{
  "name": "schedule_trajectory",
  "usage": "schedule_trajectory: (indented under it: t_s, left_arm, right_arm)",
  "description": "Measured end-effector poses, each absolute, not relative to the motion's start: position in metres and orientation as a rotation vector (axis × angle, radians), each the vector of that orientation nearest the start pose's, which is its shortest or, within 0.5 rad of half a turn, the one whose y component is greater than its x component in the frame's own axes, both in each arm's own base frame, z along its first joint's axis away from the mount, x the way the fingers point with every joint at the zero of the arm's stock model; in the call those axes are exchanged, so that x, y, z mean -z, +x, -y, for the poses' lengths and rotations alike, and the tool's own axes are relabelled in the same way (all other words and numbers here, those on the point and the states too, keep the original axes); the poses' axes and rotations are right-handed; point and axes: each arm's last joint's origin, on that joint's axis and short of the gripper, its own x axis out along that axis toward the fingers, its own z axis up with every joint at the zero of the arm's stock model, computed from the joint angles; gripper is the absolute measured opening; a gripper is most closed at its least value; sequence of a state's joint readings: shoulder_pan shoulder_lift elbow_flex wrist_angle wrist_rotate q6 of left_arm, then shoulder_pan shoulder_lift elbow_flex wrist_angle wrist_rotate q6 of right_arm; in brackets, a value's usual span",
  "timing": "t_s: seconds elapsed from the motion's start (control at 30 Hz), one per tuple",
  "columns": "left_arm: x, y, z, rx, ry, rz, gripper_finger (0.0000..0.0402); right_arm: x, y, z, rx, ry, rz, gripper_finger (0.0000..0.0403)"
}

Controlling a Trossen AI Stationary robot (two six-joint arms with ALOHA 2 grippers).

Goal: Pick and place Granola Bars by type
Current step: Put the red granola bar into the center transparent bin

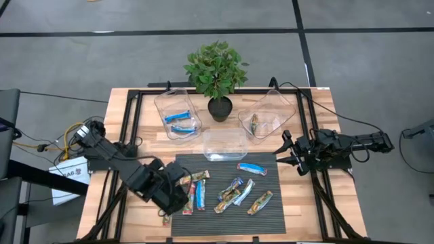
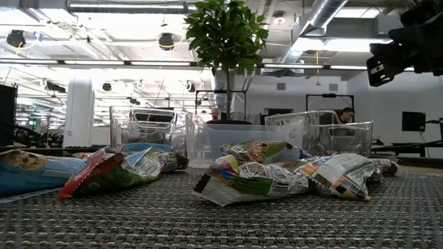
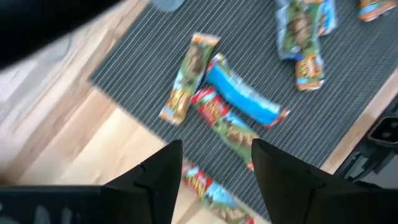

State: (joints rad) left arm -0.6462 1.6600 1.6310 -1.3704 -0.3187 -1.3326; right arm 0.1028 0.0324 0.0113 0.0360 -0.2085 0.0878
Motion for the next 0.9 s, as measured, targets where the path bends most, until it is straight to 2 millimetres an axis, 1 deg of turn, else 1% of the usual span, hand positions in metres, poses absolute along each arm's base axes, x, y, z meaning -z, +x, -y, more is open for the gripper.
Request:
schedule_trajectory:
  t_s: [0.3, 0.43, 0.73, 0.9]
  left_arm:
    - [-0.324, 0.218, 0.194, -0.719, -0.557, -1.161, 0.0185]
    - [-0.324, 0.205, 0.201, -0.766, -0.577, -1.176, 0.0185]
    - [-0.322, 0.186, 0.221, -0.790, -0.655, -1.150, 0.0185]
    - [-0.318, 0.180, 0.230, -0.827, -0.694, -1.151, 0.0185]
  right_arm:
    - [-0.168, 0.097, -0.016, -0.312, 0.086, 0.001, 0.0137]
    - [-0.168, 0.097, -0.016, -0.312, 0.086, 0.001, 0.0138]
    - [-0.168, 0.097, -0.016, -0.312, 0.086, 0.002, 0.0137]
    - [-0.168, 0.097, -0.016, -0.312, 0.086, 0.001, 0.0139]
